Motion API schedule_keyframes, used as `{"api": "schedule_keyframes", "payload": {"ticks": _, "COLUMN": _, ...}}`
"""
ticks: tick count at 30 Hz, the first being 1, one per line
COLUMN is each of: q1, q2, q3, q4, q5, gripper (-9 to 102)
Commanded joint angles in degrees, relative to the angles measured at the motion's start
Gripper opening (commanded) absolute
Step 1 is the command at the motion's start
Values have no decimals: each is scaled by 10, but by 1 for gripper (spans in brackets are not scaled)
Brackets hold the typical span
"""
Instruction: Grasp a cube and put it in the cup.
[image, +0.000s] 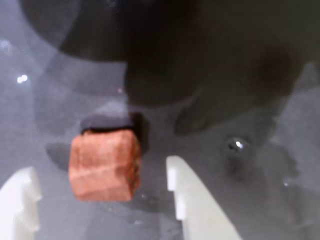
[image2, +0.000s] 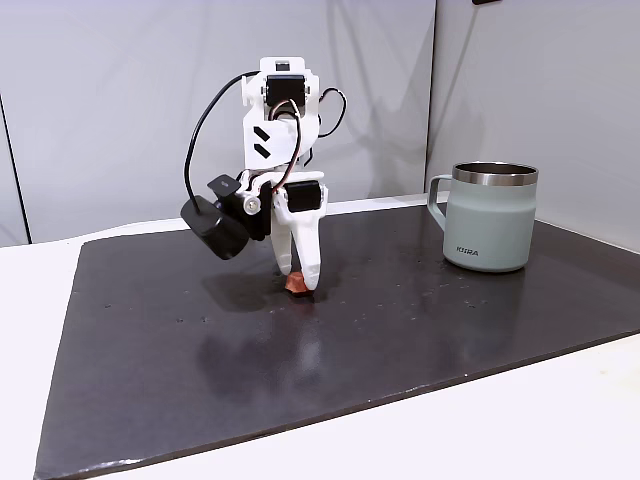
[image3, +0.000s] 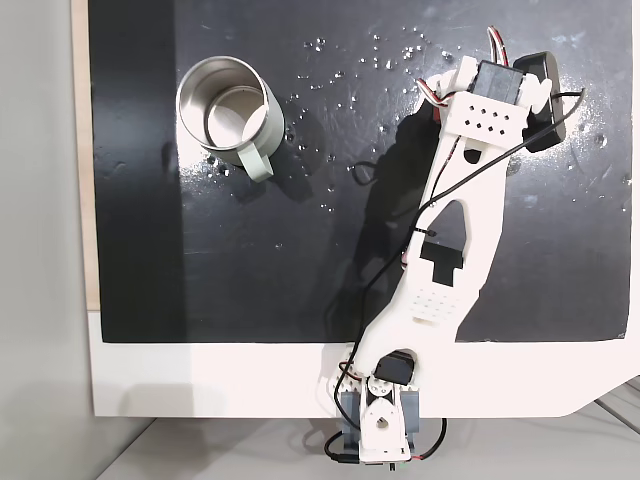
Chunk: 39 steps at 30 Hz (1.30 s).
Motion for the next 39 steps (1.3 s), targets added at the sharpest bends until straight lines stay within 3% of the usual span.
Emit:
{"api": "schedule_keyframes", "payload": {"ticks": 1, "q1": 4, "q2": -11, "q3": -66, "q4": 16, "q5": -4, "gripper": 27}}
{"api": "schedule_keyframes", "payload": {"ticks": 7, "q1": 4, "q2": -81, "q3": -172, "q4": 66, "q5": -5, "gripper": 22}}
{"api": "schedule_keyframes", "payload": {"ticks": 12, "q1": 7, "q2": -205, "q3": -393, "q4": 154, "q5": -4, "gripper": 17}}
{"api": "schedule_keyframes", "payload": {"ticks": 25, "q1": 11, "q2": -206, "q3": -403, "q4": 156, "q5": -7, "gripper": 10}}
{"api": "schedule_keyframes", "payload": {"ticks": 39, "q1": 2, "q2": -94, "q3": -361, "q4": 156, "q5": 22, "gripper": 4}}
